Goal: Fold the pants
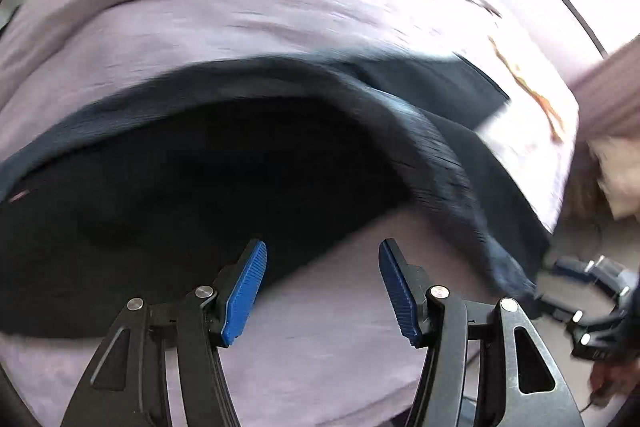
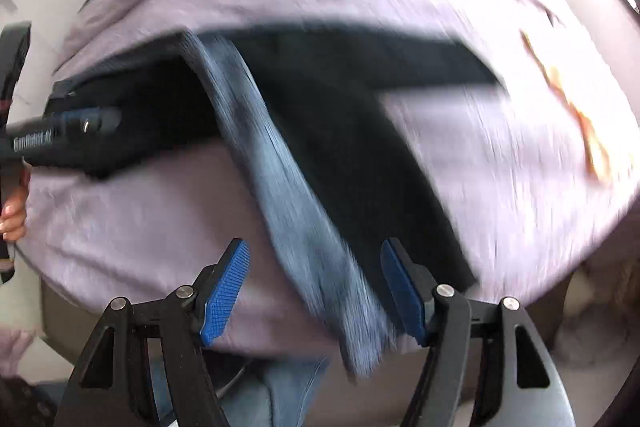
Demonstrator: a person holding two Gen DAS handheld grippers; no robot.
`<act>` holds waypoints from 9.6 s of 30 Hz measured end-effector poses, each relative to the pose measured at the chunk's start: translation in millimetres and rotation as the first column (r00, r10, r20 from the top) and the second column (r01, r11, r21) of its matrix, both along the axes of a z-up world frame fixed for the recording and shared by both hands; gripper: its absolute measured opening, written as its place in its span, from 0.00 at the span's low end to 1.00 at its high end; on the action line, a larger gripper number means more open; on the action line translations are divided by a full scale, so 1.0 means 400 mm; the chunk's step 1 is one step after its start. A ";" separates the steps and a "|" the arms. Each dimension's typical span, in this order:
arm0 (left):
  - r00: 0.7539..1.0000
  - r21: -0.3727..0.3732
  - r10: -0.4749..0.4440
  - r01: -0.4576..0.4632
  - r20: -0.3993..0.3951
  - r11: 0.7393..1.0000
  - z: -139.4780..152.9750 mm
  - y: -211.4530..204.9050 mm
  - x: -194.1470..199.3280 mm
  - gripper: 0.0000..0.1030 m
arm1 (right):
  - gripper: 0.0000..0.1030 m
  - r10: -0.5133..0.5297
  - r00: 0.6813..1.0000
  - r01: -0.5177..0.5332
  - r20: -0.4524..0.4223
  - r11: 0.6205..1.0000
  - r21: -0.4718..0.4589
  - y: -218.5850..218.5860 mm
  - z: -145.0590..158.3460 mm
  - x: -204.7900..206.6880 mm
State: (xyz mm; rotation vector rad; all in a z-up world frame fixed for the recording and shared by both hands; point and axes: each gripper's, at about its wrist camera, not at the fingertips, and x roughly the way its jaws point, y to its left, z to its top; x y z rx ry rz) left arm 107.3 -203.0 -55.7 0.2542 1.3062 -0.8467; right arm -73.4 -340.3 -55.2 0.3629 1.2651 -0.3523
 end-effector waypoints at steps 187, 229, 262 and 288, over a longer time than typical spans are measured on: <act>0.950 0.321 0.251 -0.300 0.185 0.899 -0.003 0.128 0.083 0.88 | 0.38 -0.117 0.991 0.073 0.068 0.888 0.454 -0.149 0.020 0.163; 0.953 0.349 0.155 -0.243 0.262 0.905 -0.074 -0.455 0.129 0.88 | 0.39 -0.677 0.725 0.460 0.124 0.611 0.644 -0.894 -0.082 -0.120; 0.949 0.387 0.219 -0.295 0.229 0.874 -0.149 -0.406 0.147 0.99 | 0.47 -0.528 0.842 0.320 0.108 0.651 0.688 -0.728 -0.099 -0.042; 0.948 0.398 0.217 -0.296 0.232 0.868 -0.156 -0.411 0.147 0.99 | 0.47 -0.327 0.920 0.212 0.215 0.878 0.430 -0.775 0.010 0.127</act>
